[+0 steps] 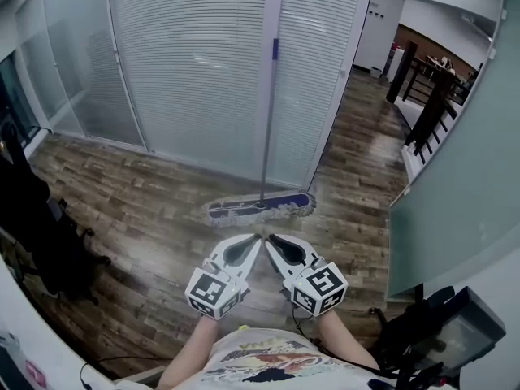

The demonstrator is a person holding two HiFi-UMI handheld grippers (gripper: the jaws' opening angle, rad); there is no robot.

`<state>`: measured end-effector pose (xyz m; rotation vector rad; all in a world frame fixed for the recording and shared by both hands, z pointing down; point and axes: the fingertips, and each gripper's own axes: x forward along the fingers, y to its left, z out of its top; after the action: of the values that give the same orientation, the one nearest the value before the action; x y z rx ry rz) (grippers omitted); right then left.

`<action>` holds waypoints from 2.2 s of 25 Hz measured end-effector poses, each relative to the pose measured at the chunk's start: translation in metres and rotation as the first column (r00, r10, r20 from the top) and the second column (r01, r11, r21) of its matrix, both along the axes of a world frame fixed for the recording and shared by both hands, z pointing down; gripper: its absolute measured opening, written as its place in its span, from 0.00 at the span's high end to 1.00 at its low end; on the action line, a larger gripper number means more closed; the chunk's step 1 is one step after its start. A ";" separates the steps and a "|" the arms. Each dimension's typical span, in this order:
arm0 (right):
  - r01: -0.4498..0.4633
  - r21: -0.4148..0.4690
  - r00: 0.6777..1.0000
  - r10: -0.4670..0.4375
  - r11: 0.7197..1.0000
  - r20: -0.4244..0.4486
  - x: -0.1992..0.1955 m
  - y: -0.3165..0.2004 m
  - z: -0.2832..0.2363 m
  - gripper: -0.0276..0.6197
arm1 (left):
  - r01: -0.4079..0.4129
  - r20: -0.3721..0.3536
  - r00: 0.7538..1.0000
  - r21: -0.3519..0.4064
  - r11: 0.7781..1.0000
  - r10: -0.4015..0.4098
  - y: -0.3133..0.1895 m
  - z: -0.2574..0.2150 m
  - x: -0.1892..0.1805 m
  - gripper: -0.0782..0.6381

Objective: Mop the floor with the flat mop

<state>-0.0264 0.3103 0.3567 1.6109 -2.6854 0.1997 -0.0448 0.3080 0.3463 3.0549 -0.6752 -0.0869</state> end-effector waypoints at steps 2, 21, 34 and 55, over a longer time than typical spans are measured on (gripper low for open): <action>-0.002 0.005 0.999 0.003 1.000 -0.034 -0.006 -0.006 -0.001 0.87 | 0.002 -0.001 1.000 0.000 1.000 -0.002 -0.005 0.000 -0.007 0.87; -0.019 -0.045 1.000 0.019 0.999 0.010 0.035 -0.117 0.030 0.86 | -0.029 0.058 0.998 -0.087 0.996 0.034 -0.113 0.037 0.031 0.87; 0.050 0.000 0.995 -0.050 0.999 0.089 0.138 -0.300 0.019 0.86 | 0.039 0.093 0.995 -0.083 0.996 -0.032 -0.295 0.036 0.132 0.87; -0.017 -0.022 0.999 0.018 1.000 0.034 0.224 -0.541 0.034 0.86 | -0.011 0.099 0.995 -0.065 0.998 0.017 -0.524 0.057 0.220 0.87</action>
<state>0.1978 -0.2308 0.3911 1.6402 -2.6849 0.2578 0.1754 -0.2162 0.4034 3.0185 -0.6477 0.0855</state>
